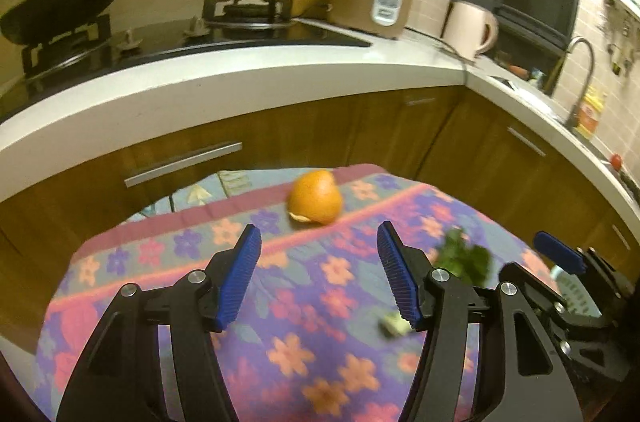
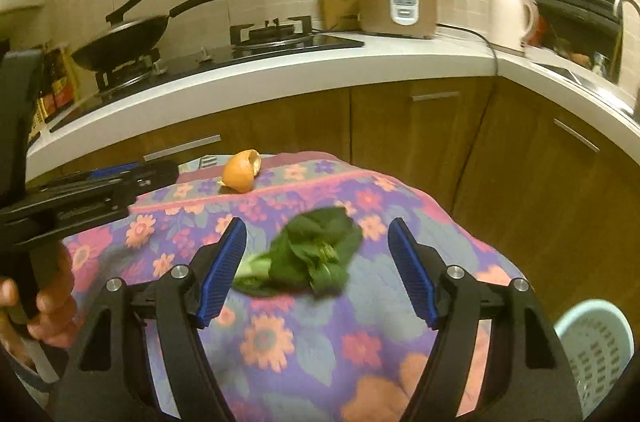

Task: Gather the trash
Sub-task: 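Grasp the last orange peel with the left tool while the right tool grasps the bok choy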

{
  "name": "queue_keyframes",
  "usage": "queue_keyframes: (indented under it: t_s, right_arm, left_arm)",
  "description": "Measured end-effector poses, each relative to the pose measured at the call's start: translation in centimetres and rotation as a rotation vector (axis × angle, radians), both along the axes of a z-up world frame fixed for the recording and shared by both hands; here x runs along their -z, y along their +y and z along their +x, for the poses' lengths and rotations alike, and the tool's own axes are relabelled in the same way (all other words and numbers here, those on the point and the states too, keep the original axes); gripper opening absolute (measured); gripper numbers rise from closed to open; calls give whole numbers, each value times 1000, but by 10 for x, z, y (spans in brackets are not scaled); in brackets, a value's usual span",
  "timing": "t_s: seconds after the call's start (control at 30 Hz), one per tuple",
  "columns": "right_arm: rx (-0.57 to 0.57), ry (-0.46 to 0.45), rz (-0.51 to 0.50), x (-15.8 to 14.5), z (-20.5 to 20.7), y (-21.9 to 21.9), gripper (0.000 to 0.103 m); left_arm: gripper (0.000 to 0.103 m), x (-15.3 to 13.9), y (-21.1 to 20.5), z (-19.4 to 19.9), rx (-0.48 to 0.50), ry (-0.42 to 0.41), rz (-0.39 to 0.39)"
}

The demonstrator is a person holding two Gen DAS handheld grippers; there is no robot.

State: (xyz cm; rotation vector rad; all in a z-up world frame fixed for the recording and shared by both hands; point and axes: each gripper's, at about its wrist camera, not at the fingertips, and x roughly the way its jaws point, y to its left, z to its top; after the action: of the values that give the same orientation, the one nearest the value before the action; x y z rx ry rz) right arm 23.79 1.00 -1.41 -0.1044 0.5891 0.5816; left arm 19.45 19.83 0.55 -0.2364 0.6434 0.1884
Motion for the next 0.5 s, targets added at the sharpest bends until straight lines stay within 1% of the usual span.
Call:
queue_keyframes:
  t_s: [0.07, 0.13, 0.2, 0.23, 0.27, 0.3, 0.4, 0.47, 0.5]
  right_arm:
    - [1, 11, 5, 6, 6, 2, 70]
    - [5, 30, 2, 13, 12, 4, 70]
    - [3, 46, 9, 14, 16, 3, 70]
    - [3, 49, 21, 14, 18, 1, 71]
    - [12, 50, 21, 14, 20, 0, 76]
    - [27, 55, 18, 15, 22, -2, 79]
    - [33, 84, 23, 17, 27, -4, 80]
    - [36, 98, 15, 20, 29, -4, 80]
    - [31, 106, 5, 21, 29, -2, 80]
  left_arm:
    - [59, 7, 8, 13, 4, 13, -7]
    - [62, 15, 14, 31, 12, 28, -23]
    - [63, 23, 18, 45, 18, 38, -41]
    - [63, 26, 20, 51, 20, 42, -46]
    - [63, 30, 22, 60, 23, 51, -56]
    - [63, 32, 22, 67, 23, 59, -62]
    - [63, 42, 26, 88, 26, 91, -87]
    - [62, 49, 25, 100, 29, 125, -91]
    - [58, 51, 25, 104, 28, 140, -89]
